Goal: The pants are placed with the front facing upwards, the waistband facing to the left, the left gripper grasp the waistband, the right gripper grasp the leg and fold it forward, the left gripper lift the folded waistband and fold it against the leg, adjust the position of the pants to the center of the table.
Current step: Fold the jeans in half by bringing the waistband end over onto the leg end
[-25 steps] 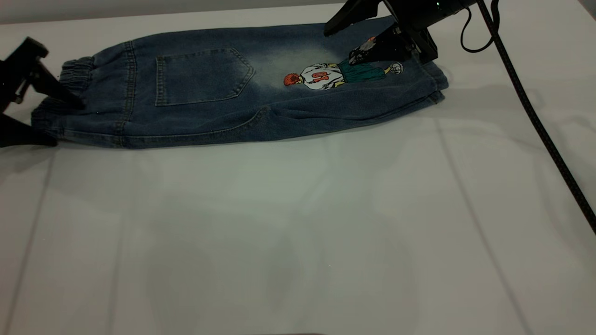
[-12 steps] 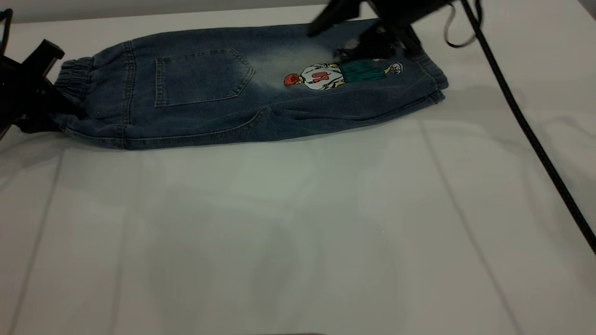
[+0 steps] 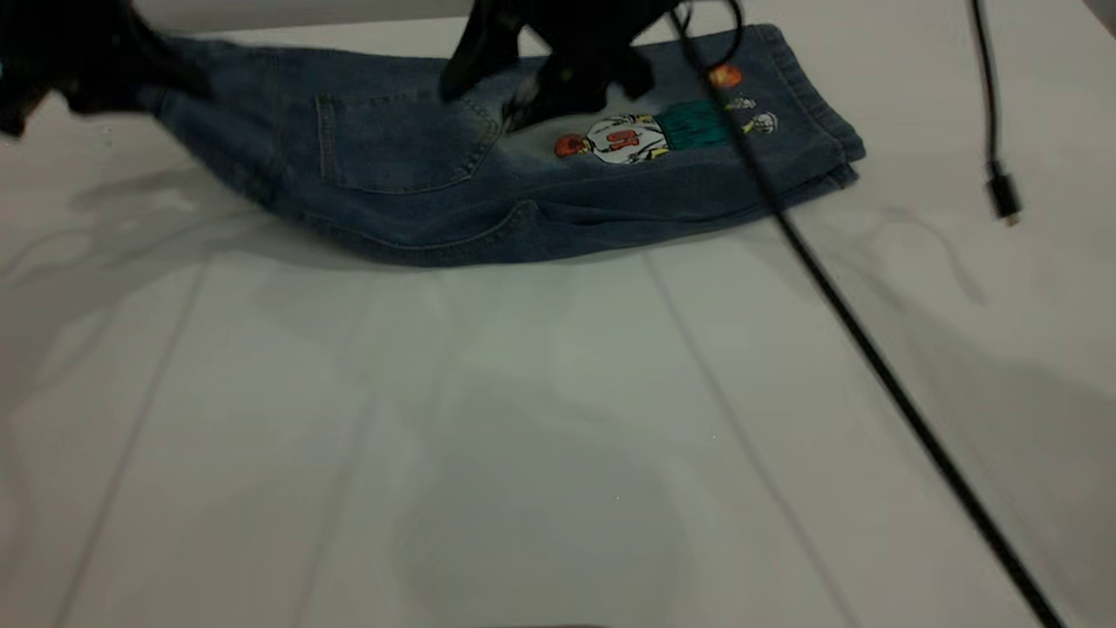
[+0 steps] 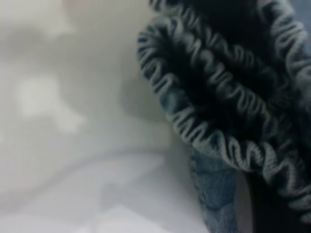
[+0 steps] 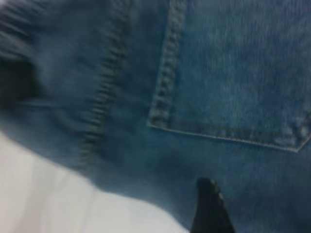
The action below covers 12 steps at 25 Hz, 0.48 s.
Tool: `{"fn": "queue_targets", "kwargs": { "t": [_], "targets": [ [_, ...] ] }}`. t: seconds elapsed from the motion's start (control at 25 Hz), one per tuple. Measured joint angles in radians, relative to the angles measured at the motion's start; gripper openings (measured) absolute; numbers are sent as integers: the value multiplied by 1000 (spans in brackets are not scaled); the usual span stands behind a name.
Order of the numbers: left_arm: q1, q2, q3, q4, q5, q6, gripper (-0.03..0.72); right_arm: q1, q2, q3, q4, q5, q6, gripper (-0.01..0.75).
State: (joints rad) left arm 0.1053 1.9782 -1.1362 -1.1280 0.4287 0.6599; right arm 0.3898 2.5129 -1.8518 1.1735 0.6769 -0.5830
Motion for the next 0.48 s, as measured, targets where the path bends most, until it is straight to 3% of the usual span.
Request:
{"fn": "queue_targets", "kwargs": {
  "t": [0.24, 0.48],
  "targets": [
    [-67, -114, 1, 3, 5, 38, 106, 34, 113, -121, -63, 24, 89, 379],
    [-123, -173, 1, 7, 4, 62, 106, 67, 119, -139, -144, 57, 105, 379]
  ]
}}
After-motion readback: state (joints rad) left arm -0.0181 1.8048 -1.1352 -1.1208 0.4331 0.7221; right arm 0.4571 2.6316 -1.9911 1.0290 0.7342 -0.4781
